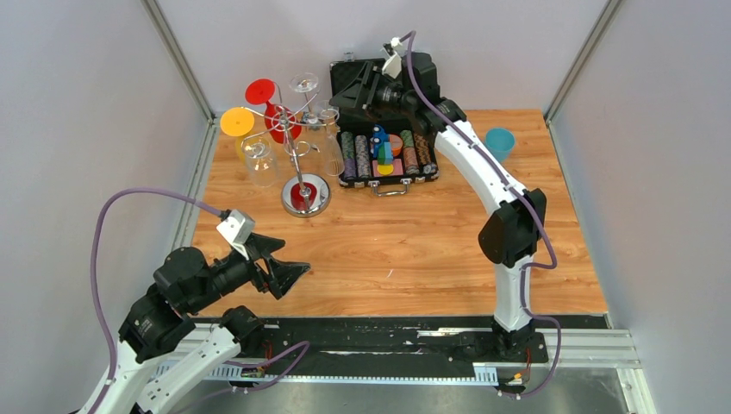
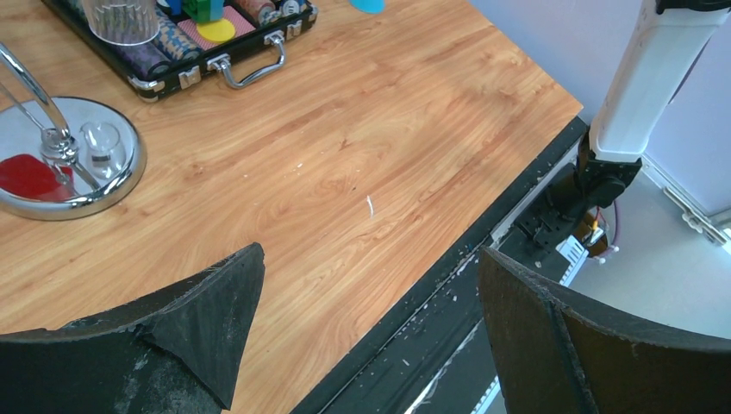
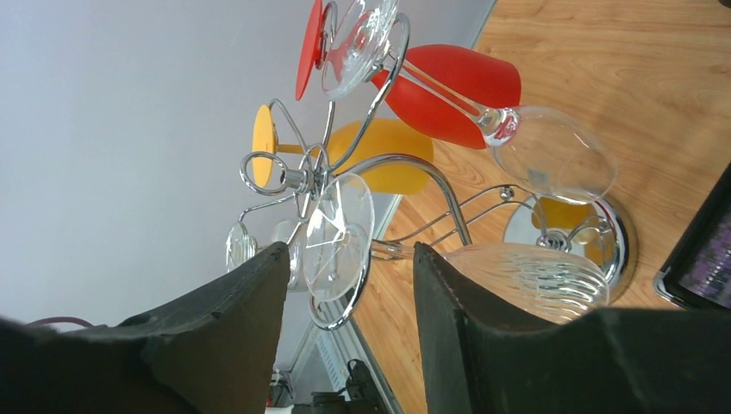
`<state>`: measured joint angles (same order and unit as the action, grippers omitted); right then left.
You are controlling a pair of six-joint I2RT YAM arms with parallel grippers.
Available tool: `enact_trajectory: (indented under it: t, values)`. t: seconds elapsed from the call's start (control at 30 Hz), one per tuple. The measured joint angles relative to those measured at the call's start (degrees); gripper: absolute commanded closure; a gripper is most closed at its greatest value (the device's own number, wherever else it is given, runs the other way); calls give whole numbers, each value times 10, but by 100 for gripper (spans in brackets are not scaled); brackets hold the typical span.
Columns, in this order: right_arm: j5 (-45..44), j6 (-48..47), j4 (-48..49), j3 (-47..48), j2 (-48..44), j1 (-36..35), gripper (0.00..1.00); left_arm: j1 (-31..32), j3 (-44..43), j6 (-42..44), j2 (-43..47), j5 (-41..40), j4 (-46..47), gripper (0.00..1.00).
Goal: Take the wine glass off the wine glass rack
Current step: Pick up the wine glass from the wine rack.
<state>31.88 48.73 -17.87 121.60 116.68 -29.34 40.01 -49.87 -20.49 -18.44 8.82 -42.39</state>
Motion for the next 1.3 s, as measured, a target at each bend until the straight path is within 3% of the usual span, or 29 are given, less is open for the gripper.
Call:
enact_trajectory:
  t: [0.73, 1.3]
  values:
    - [12, 24, 46, 15, 23, -12, 72, 0, 0, 0, 12, -3, 0, 0]
    - [13, 29, 79, 15, 23, -20, 80, 0, 0, 0, 13, -3, 0, 0]
